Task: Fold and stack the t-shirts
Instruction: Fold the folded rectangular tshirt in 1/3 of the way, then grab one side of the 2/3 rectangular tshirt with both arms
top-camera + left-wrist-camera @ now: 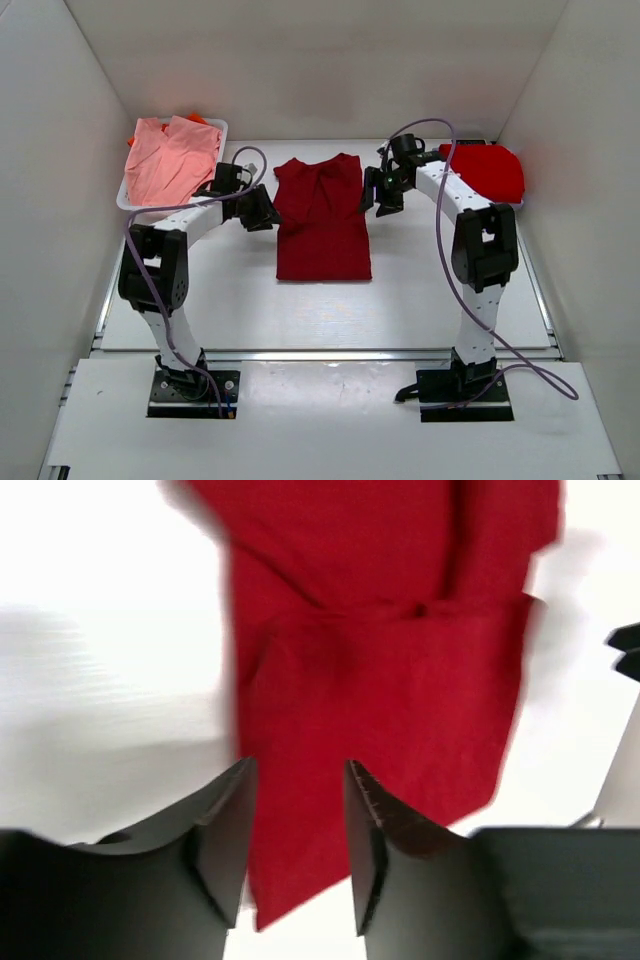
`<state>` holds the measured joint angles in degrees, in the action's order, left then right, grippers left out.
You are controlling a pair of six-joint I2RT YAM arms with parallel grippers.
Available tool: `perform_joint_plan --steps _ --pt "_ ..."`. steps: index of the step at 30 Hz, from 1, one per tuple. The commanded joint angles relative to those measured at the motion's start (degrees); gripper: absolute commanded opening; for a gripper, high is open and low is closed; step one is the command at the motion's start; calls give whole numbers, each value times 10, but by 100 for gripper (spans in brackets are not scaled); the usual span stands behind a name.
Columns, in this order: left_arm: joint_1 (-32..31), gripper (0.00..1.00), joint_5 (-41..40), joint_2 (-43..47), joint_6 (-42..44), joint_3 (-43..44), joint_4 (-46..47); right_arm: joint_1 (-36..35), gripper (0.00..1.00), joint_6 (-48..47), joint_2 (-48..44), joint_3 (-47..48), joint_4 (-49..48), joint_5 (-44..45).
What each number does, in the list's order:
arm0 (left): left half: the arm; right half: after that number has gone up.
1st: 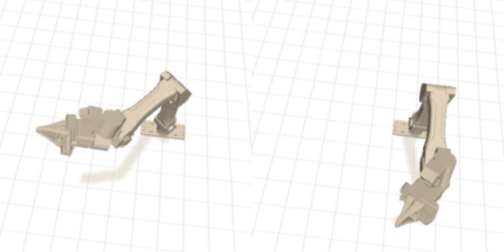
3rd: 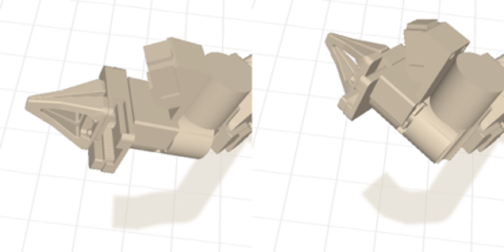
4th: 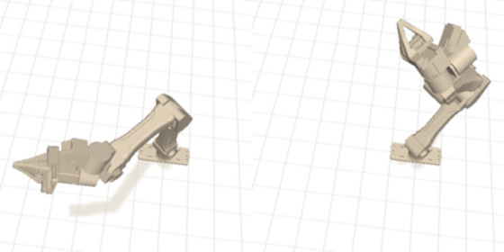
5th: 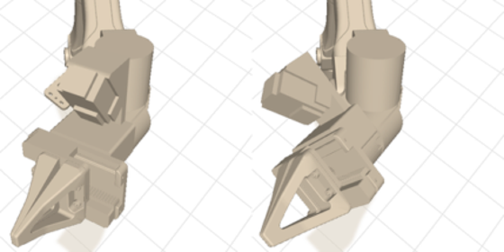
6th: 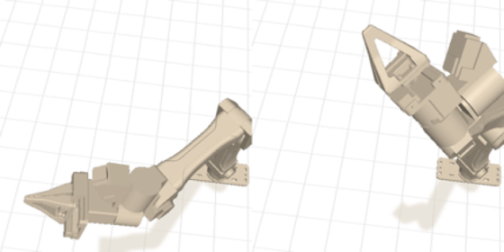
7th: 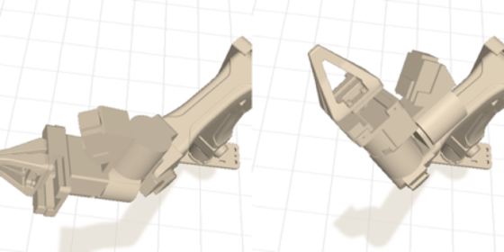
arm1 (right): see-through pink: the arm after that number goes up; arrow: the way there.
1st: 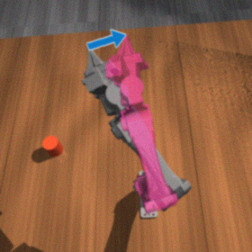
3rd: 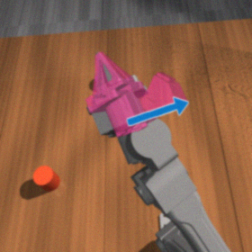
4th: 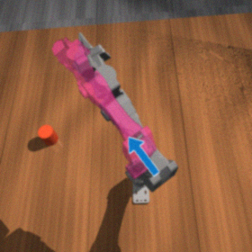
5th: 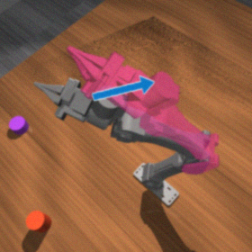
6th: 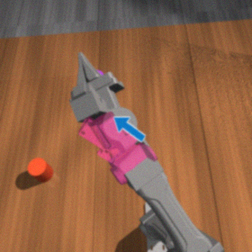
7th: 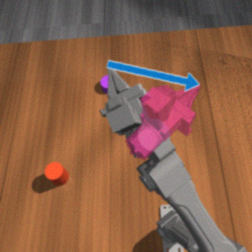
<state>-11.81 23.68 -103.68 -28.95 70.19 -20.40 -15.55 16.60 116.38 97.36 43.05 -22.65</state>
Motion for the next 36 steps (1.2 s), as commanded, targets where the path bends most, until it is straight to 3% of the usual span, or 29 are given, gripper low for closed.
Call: perform_joint_plan --steps 1,2,8,15,18,23,27,28,29,30,31,36 --pt "26 50 15 22 -15 5 32 6 61 -21 -3 32 38 47" --pt "23 46 15 28 -11 -8 35 8 60 -13 -11 18 32 44" --pt "16 54 20 122 -21 -158 65 -2 61 7 -129 -196 -59 25" --pt "-57 59 -49 245 -105 -380 168 -26 62 101 -252 -441 -195 -20" --pt "-64 63 -65 252 -138 -414 220 -28 63 142 -265 -495 -254 -45" --pt "-73 64 -91 206 -154 -382 242 -36 62 170 -233 -493 -292 -53" --pt "-95 55 -87 141 -154 -327 257 -39 54 170 -196 -471 -297 -63" --pt "-102 49 -85 127 -151 -313 256 -40 48 165 -185 -466 -293 -62" --pt "-104 25 -75 113 -156 -310 266 -40 31 164 -179 -464 -300 -62" --pt "-105 12 -68 108 -164 -311 269 -40 12 164 -176 -458 -300 -67" --pt "-107 0 -62 104 -168 -319 279 -42 0 166 -174 -459 -298 -68" --pt "-109 0 -52 166 -148 -375 241 -65 0 173 -232 -508 -272 -40"
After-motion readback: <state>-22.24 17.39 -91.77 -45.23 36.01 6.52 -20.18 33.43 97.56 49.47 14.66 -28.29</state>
